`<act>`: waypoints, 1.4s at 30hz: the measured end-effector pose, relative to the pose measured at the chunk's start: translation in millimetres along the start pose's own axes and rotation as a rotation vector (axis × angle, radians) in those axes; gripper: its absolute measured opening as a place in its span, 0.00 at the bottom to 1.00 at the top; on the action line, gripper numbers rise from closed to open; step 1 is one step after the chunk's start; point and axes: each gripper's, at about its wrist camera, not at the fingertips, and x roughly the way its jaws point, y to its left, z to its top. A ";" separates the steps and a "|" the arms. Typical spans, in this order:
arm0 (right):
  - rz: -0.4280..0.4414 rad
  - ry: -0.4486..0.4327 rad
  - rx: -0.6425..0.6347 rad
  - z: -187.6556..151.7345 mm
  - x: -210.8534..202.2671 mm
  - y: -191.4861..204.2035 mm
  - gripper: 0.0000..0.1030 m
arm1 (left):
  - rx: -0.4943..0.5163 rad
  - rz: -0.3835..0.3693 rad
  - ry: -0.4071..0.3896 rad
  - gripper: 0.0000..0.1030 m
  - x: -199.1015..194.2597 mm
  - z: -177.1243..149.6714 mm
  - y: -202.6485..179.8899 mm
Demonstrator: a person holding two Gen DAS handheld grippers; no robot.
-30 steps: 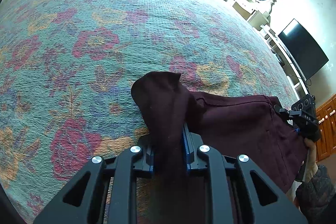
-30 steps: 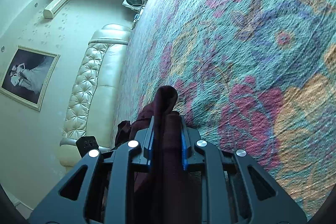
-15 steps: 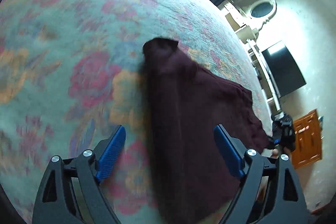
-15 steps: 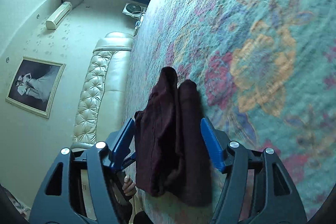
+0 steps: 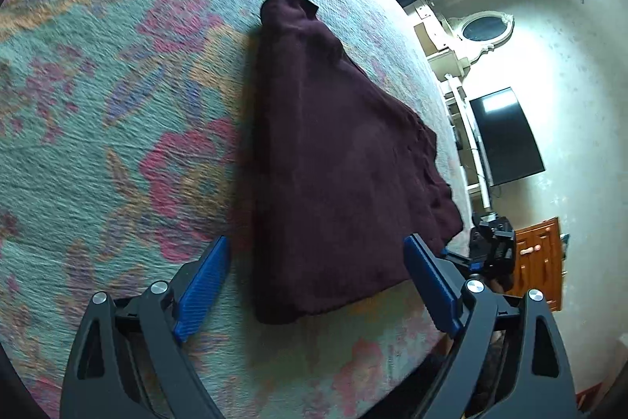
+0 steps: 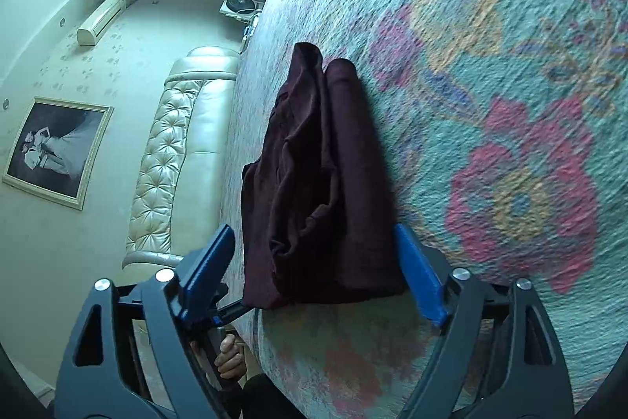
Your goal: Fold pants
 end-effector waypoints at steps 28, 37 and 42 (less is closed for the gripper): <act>-0.030 0.054 -0.037 -9.6 7.0 22.3 0.27 | 0.132 0.196 -0.023 0.18 -2.0 -9.1 -18.7; -0.045 0.072 -0.037 -28.2 1.2 28.0 0.27 | 0.132 0.211 -0.004 0.18 -10.3 -18.3 -19.4; -0.047 0.083 -0.030 -44.8 -7.0 23.0 0.27 | 0.110 0.204 0.006 0.18 -15.5 -32.6 -16.4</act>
